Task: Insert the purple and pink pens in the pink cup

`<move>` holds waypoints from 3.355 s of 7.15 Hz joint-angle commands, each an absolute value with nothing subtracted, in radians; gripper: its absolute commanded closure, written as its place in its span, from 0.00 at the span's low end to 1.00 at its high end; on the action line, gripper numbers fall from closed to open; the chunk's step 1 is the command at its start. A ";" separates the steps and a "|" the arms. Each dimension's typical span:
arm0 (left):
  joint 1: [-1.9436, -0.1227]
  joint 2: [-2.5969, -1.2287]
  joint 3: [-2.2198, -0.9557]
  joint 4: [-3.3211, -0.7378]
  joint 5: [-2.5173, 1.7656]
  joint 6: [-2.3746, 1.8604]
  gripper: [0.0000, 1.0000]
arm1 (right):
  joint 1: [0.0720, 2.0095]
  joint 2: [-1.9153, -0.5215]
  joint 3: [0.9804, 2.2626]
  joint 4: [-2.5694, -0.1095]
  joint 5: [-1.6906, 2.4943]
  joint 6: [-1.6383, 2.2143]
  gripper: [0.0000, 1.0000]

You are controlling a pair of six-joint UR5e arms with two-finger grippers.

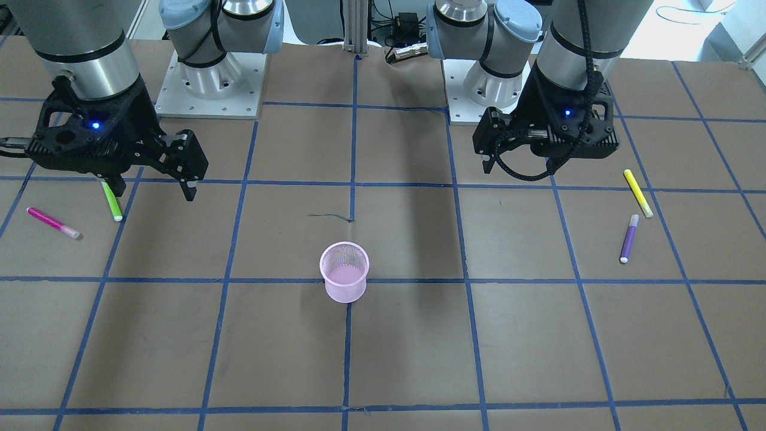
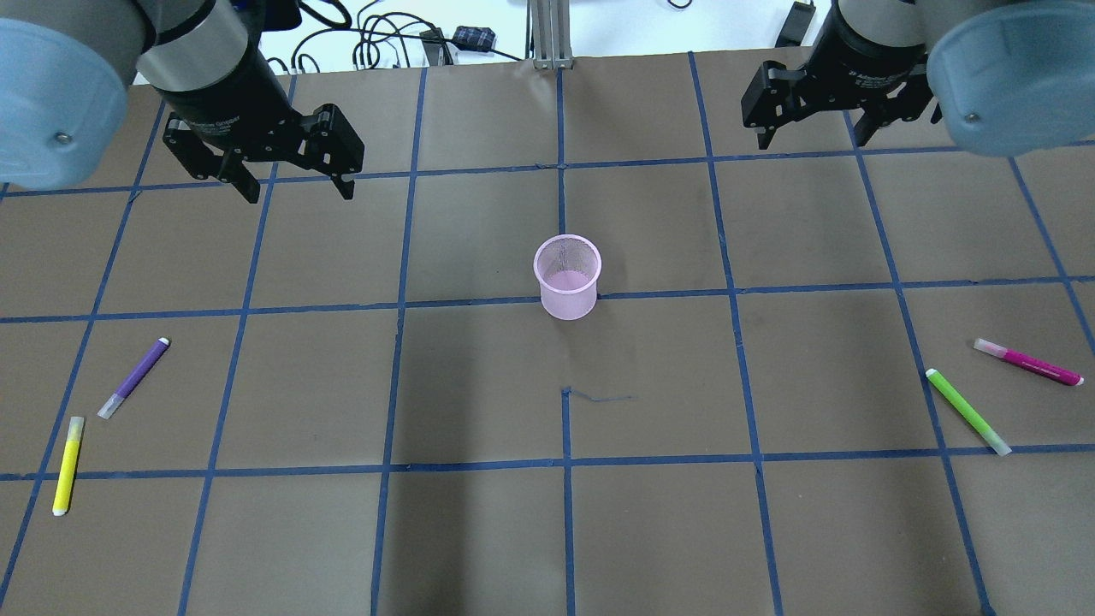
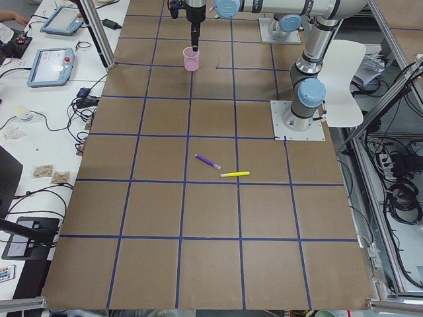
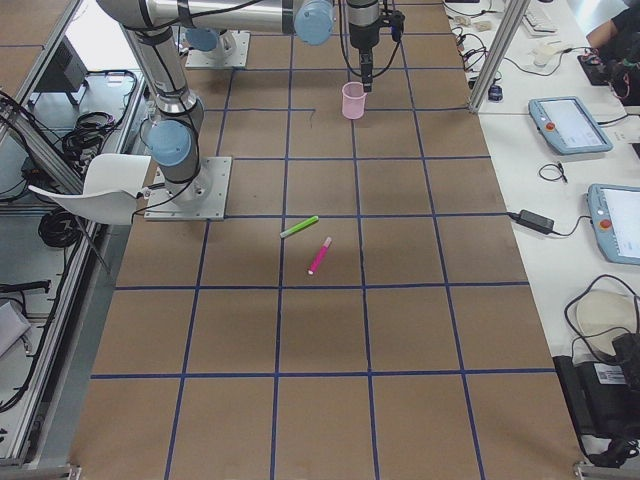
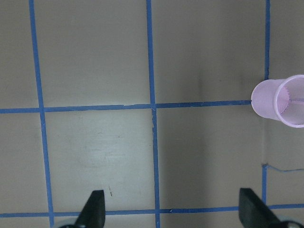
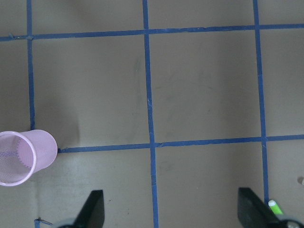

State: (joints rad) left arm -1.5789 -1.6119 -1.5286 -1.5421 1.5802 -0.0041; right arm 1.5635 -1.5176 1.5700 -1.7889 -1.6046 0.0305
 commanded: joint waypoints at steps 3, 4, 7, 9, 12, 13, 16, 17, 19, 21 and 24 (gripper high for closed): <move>-1.574 -1.603 -1.546 -1.565 1.595 -0.005 0.00 | 1.556 -1.522 1.566 -1.802 -1.599 0.014 0.00; -1.572 -1.592 -1.549 -1.562 1.597 -0.003 0.00 | 1.546 -1.517 1.556 -1.801 -1.606 -0.006 0.00; -1.545 -1.580 -1.551 -1.562 1.601 0.103 0.00 | 1.340 -1.532 1.543 -1.783 -1.565 -0.507 0.00; -1.484 -1.585 -1.563 -1.575 1.603 0.190 0.00 | 1.159 -1.529 1.548 -1.776 -1.542 -0.880 0.02; -1.294 -1.608 -1.702 -1.563 1.677 0.479 0.00 | 0.788 -1.461 1.581 -1.729 -1.443 -1.311 0.00; -1.211 -1.626 -1.735 -1.530 1.696 0.559 0.00 | 0.758 -1.456 1.594 -1.703 -1.445 -1.372 0.00; -1.123 -1.780 -1.787 -1.386 1.859 0.839 0.00 | 0.749 -1.433 1.757 -1.665 -1.312 -1.571 0.00; -1.115 -1.828 -1.795 -1.280 1.902 0.955 0.00 | 0.691 -1.402 1.860 -1.863 -1.295 -1.651 0.00; -1.088 -1.932 -1.795 -1.171 1.914 1.048 0.00 | 0.621 -1.320 1.966 -2.099 -1.209 -1.860 0.06; -1.058 -1.995 -1.786 -1.138 1.908 1.168 0.00 | 0.540 -1.227 1.965 -2.094 -1.197 -1.998 0.10; -1.061 -2.032 -1.810 -1.034 1.874 1.224 0.03 | 0.532 -1.215 1.973 -2.083 -1.201 -2.134 0.11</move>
